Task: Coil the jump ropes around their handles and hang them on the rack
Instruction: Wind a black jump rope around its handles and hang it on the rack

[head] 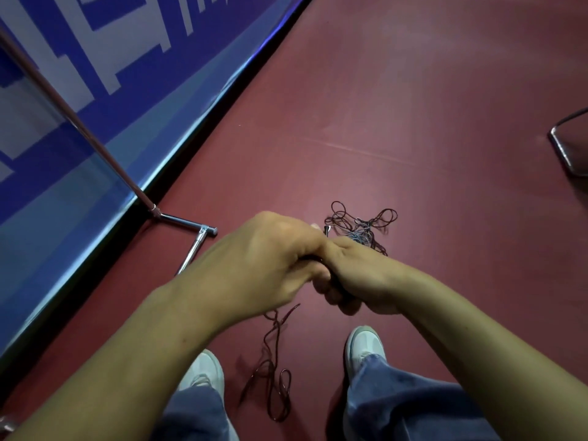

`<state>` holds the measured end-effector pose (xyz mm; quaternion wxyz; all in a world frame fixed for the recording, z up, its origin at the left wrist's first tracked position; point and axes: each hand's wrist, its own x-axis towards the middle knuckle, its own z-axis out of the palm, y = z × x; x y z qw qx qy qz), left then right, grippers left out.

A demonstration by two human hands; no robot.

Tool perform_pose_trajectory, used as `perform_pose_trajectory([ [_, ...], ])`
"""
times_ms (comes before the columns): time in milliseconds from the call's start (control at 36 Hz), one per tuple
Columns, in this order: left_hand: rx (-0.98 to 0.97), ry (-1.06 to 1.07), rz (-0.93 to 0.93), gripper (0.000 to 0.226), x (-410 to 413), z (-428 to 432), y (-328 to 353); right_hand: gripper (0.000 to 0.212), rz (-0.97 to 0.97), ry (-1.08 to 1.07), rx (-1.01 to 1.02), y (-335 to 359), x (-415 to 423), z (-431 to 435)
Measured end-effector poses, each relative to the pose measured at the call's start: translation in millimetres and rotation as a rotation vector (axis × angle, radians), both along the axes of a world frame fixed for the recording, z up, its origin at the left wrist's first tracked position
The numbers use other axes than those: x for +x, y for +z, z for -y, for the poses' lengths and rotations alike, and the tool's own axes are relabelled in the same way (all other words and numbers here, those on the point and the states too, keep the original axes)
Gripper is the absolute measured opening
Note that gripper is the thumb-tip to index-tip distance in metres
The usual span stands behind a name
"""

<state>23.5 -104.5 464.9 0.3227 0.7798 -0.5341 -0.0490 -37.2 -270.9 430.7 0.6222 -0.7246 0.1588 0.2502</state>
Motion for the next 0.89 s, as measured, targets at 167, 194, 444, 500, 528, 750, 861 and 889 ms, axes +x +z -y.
perform_pose_trajectory([
  [167, -0.035, 0.224, -0.154, 0.031, 16, -10, 10, 0.112, -0.106, 0.274, 0.047, 14, -10, -2],
  [194, -0.032, 0.260, -0.212, 0.030, 19, -11, 12, 0.118, -0.101, 0.307, 0.060, 19, -12, -4],
  [444, -0.057, 0.244, -0.767, 0.015, 35, -24, -1, 0.022, 0.342, 0.387, -0.182, 32, -23, -22],
  [500, -0.099, 0.253, -0.836, 0.012, 33, -21, -7, 0.012, 0.379, 0.289, -0.214, 31, -17, -21],
  [528, -0.111, 0.250, -0.867, 0.019, 32, -20, -10, 0.013, 0.404, 0.244, -0.232, 30, -14, -19],
  [750, -0.226, 0.281, -0.976, 0.020, 27, -11, -24, 0.027, 0.435, 0.042, -0.248, 27, -4, -6],
  [861, -0.153, 0.335, -0.885, 0.019, 18, -7, -28, 0.042, 0.416, -0.132, -0.085, 26, 1, -2],
  [889, -0.118, 0.340, -0.891, 0.020, 15, -5, -29, 0.043, 0.408, -0.186, -0.029, 27, 3, 0],
])
